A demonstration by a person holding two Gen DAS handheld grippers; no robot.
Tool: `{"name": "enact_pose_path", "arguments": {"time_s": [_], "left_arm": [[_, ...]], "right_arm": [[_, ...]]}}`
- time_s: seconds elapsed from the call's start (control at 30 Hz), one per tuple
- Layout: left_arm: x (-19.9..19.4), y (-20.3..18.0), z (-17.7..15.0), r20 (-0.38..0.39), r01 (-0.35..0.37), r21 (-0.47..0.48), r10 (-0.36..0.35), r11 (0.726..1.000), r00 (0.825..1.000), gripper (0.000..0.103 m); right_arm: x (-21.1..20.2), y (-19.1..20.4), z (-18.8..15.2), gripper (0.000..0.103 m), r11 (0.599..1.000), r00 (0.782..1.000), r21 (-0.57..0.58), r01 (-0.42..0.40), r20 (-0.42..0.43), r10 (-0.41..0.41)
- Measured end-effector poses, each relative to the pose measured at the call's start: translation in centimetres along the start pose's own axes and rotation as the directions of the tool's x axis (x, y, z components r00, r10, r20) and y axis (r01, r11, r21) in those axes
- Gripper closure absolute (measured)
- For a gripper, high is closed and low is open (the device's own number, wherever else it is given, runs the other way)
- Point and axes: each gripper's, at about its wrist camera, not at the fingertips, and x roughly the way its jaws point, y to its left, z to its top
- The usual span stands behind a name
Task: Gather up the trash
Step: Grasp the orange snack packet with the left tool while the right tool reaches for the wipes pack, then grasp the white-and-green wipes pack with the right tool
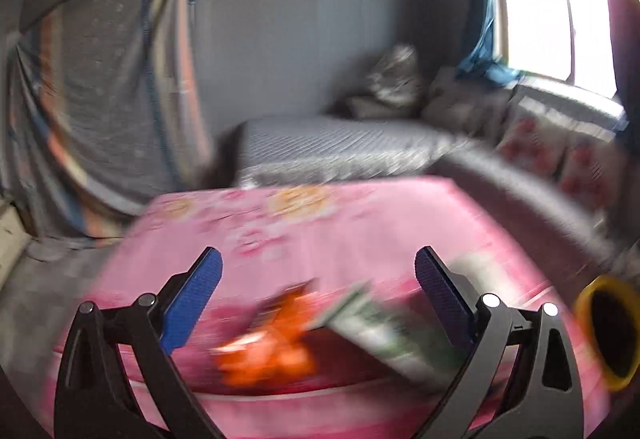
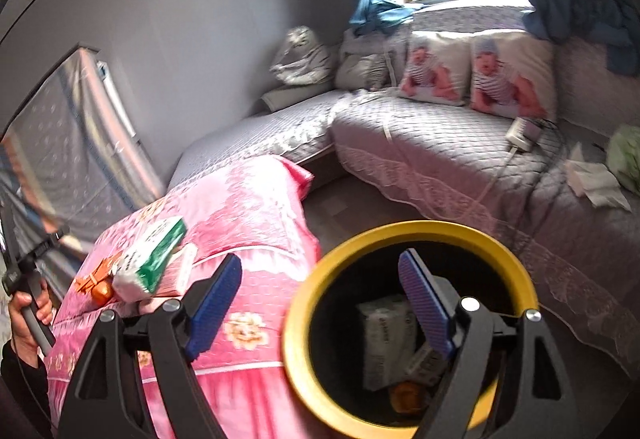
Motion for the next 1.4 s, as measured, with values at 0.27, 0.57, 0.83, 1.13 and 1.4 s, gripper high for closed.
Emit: {"name": "enact_pose_path", "arguments": {"time_s": [0.27, 0.57, 0.83, 1.13, 1.4], "left_arm": [[7.2, 4.3, -3.0, -0.233, 0.117, 0.03, -0.107, 0.993, 0.967, 0.011], [13.0, 4.4, -4.7, -0.416, 0.185, -0.062, -0.194, 0.981, 0.889, 0.032], [12.9, 4.0, -5.1, -0.409, 0.185, -0.028, -0.18, 0.982, 0.895, 0.072], [6.2, 5.1, -3.9, -0.284, 0.209, -0.042, -0.213, 0.977, 0.935, 0.072], [0.1, 6.5, -4.7, -0.197, 0.272, -0.093, -0.285, 0.958, 0.938, 0.072]], "right_arm": [[3.2, 6.5, 0.3, 0.025, 0.994, 0.996, -0.084, -0.073, -0.054, 0.068], [3.4, 9.2, 0.0, 0.022, 0.976, 0.996, -0.202, -0.08, -0.06, 0.069], [4.8, 12.4, 0.1, 0.019, 0.944, 0.977, -0.273, -0.185, -0.151, 0.148], [14.2, 20.1, 2.4, 0.013, 0.914, 0.892, -0.237, -0.33, -0.396, 0.219], [23.8, 24.4, 4.1, 0.01, 0.942, 0.839, -0.185, -0.279, -0.525, 0.145]]}}
